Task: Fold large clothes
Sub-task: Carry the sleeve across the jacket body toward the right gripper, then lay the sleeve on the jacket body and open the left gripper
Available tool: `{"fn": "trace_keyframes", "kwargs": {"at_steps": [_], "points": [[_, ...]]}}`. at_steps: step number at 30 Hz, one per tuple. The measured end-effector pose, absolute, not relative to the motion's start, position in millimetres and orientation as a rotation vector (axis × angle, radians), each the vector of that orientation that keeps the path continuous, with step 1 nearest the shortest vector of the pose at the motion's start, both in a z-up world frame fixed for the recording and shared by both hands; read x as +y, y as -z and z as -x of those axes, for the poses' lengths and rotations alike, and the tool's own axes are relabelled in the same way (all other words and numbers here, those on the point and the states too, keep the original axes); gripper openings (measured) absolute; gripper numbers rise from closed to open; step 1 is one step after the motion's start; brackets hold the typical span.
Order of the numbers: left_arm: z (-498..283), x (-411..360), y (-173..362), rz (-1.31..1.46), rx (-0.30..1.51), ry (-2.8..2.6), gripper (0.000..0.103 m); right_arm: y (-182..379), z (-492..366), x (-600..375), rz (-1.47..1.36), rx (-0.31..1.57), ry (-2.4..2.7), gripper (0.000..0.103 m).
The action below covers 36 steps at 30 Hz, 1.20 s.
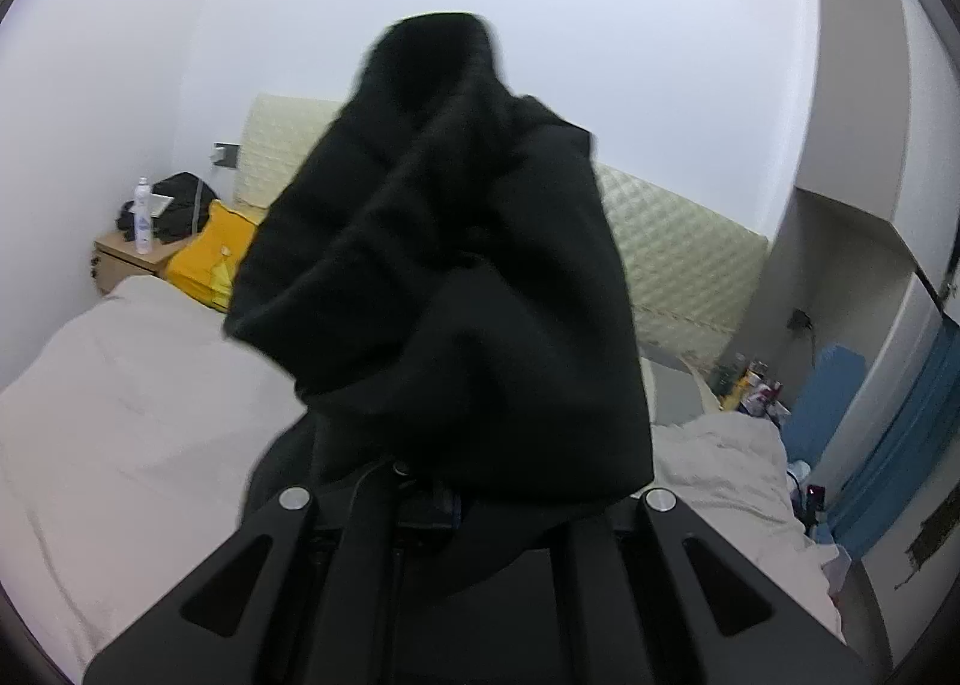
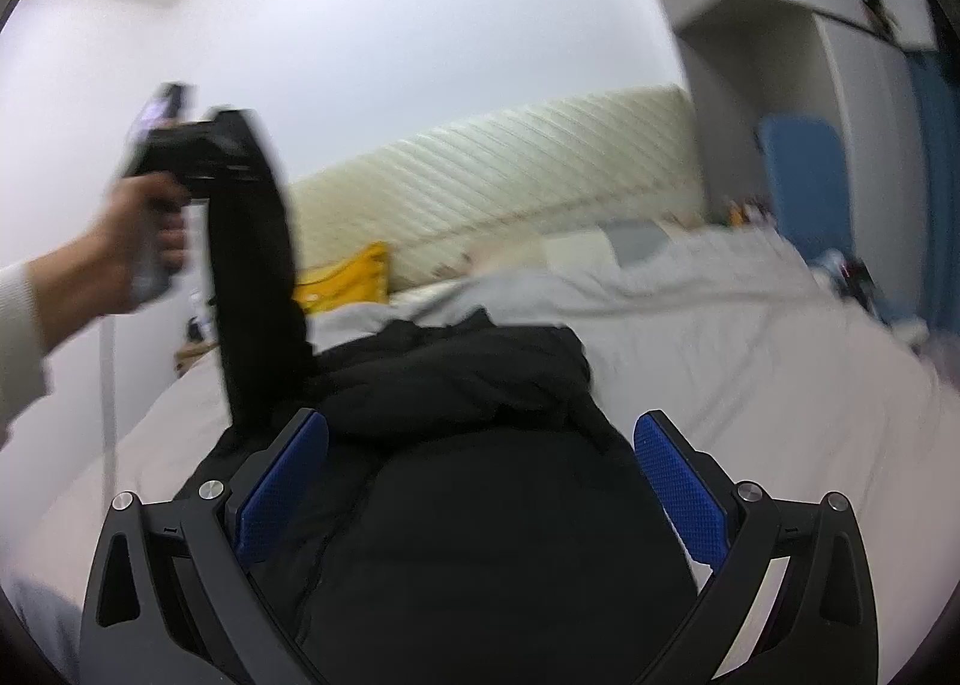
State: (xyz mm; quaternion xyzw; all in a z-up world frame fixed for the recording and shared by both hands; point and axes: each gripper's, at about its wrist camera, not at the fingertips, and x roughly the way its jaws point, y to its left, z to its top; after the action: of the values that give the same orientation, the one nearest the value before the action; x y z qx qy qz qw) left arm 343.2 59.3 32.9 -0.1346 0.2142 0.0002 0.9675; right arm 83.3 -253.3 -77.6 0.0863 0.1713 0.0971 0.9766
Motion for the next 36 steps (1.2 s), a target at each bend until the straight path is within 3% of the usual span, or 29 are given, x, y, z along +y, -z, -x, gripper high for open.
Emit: {"fn": "trace_keyframes", "kwargs": {"at_steps": [21,30,36], "points": [[-373,-102,80,0.072,0.59,0.129,0.006,105,-70,-312,-0.265,0.355,-0.237,0.103],[-390,-132,150,0.034,0.722,0.174,0.006,114,-87,-306,-0.273,0.386,-0.222,0.103],[-384,-130,150,0.033,0.733,0.228,0.01,117,-100,-297,-0.262,0.408,-0.214,0.103]]}}
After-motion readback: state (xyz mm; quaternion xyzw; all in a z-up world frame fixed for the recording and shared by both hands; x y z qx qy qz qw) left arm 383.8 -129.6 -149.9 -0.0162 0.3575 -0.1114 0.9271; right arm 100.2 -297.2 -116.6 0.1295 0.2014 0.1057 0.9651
